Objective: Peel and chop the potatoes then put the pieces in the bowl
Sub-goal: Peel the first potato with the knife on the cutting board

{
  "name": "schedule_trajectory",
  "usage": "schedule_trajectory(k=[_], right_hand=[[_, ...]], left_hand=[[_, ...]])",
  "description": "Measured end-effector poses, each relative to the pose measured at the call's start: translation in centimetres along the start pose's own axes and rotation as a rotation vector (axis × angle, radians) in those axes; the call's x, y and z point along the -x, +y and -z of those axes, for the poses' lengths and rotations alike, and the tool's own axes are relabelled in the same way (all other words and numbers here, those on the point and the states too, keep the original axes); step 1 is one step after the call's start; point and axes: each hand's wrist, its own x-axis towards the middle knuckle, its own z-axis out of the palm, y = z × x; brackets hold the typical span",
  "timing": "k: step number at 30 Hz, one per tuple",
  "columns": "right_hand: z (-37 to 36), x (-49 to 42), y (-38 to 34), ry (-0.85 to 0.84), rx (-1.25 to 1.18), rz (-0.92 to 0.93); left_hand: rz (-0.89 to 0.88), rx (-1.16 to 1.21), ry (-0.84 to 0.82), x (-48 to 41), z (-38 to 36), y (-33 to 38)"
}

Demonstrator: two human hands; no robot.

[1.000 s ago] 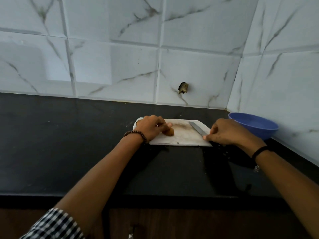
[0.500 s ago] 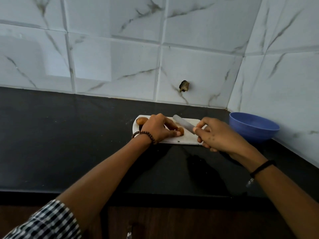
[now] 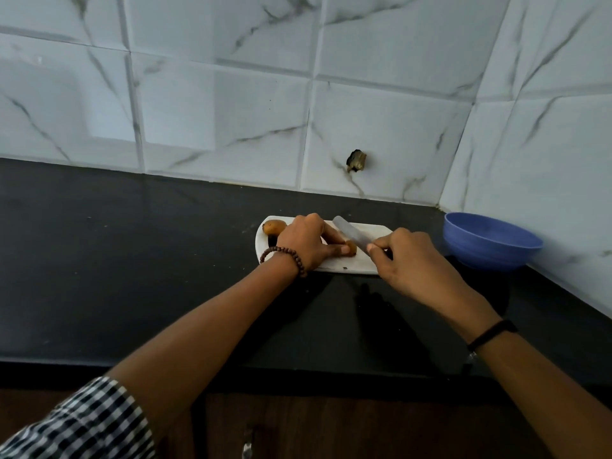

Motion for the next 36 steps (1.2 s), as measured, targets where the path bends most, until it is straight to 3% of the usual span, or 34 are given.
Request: schedule_trajectory(k=[10,24,36], right_hand=[[-0.8,-2.6,-0.9,0.021,0.103,0.025],[-0.5,1.6,-1.2,-0.041,0.119,0.019],[5.9,5.2,-1.0,-0.272,0.047,-0.061]], left_hand=[[-0.026,-0.026,0.031,-0.1,-0.4,0.4],[-0.03,0.001,0.057,0.3,-0.2,0.6],[-0.023,-0.041,-0.038,0.2,-0.6,0.5]])
